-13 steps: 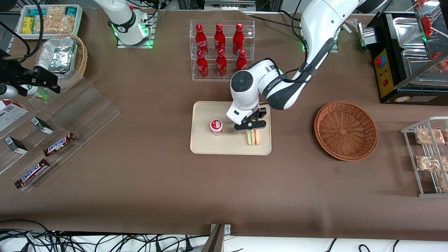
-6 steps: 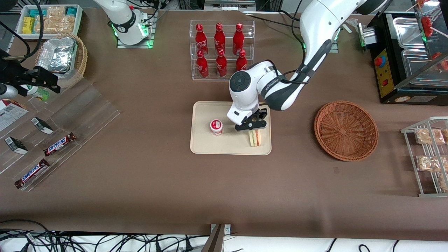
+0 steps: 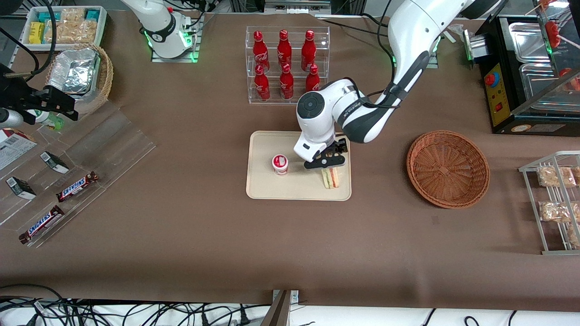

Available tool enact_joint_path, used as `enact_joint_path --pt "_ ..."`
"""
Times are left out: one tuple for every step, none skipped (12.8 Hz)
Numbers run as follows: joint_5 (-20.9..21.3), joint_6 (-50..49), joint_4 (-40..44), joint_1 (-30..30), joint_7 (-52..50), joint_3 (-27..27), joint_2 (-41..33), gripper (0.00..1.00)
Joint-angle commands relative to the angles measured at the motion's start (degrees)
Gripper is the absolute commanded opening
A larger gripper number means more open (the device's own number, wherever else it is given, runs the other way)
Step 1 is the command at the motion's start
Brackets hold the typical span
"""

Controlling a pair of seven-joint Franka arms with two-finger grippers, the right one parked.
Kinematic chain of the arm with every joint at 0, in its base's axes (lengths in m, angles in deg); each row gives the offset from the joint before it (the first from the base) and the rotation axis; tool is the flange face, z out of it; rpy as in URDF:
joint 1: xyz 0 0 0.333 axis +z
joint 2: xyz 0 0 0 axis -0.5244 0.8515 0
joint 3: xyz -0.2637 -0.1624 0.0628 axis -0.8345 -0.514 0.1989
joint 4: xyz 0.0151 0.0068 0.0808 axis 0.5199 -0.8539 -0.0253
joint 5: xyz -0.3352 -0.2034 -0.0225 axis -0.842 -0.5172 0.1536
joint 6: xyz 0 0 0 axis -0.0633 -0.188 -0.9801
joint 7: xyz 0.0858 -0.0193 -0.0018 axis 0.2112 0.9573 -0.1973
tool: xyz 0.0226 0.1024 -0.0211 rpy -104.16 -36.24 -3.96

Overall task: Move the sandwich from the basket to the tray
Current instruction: 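Open the left gripper to release the sandwich and raise it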

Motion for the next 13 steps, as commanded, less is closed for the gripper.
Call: enact_joint_path --pt "0.1 -2.3 0.8 -0.2 -1.0 -0.1 -2.0 1.00" --pt "-1.1 -3.7 0.9 0.0 -0.6 -0.1 -3.2 1.00" --pt "-1.7 -4.7 1.3 0.3 -0.6 -0.1 -4.3 1.00" --pt "-2.4 -7.3 2.6 0.1 -0.7 -0.1 -4.9 1.00" --pt "-2.8 -11.4 4.9 0.3 -0.4 -0.1 -5.0 1.00" --pt "-3.3 -14.8 7.5 0.4 -0.2 -0.2 -5.0 1.00" --pt "-4.4 -17.1 9.8 0.7 0.0 -0.2 -5.0 1.00" --pt "-4.8 -18.9 11.3 1.5 1.6 -0.2 -5.7 1.00" --pt "-6.4 -20.1 12.0 2.7 3.4 -0.3 -6.8 1.00" --pt "-8.5 -21.2 12.6 4.2 6.2 -0.2 -8.6 1.00" --pt "-10.7 -22.7 12.8 6.1 9.8 -0.2 -10.4 1.00" --pt "-12.6 -24.4 12.8 7.9 13.3 -0.1 -12.1 1.00" --pt "-14.0 -25.5 12.8 9.7 17.2 0.0 -13.5 1.00"
